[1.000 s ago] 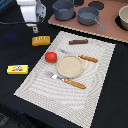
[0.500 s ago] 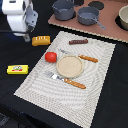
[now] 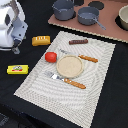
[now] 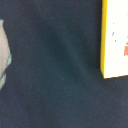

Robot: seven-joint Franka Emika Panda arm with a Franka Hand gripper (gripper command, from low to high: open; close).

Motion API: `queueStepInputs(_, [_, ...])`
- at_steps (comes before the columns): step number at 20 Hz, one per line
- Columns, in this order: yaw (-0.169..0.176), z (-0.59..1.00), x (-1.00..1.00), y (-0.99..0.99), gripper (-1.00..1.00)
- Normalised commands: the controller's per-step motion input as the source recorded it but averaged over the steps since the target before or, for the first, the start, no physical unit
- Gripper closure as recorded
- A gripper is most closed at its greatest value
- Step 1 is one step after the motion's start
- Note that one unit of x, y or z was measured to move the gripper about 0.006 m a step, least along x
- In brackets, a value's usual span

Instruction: Interact with the objects in diverse but meaningful ways.

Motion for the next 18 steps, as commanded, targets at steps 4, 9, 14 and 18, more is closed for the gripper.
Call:
queueStepInputs(4, [0.000, 0.00, 0.45, -0.50, -1.00])
queueStepInputs(9, [0.000, -0.05, 0.41, -0.50, -1.00])
queueStepInputs(14, [0.000, -0.08, 0.38, -0.48, -1.00])
queueStepInputs(18, [0.000, -0.14, 0.33, -0.28, -1.00])
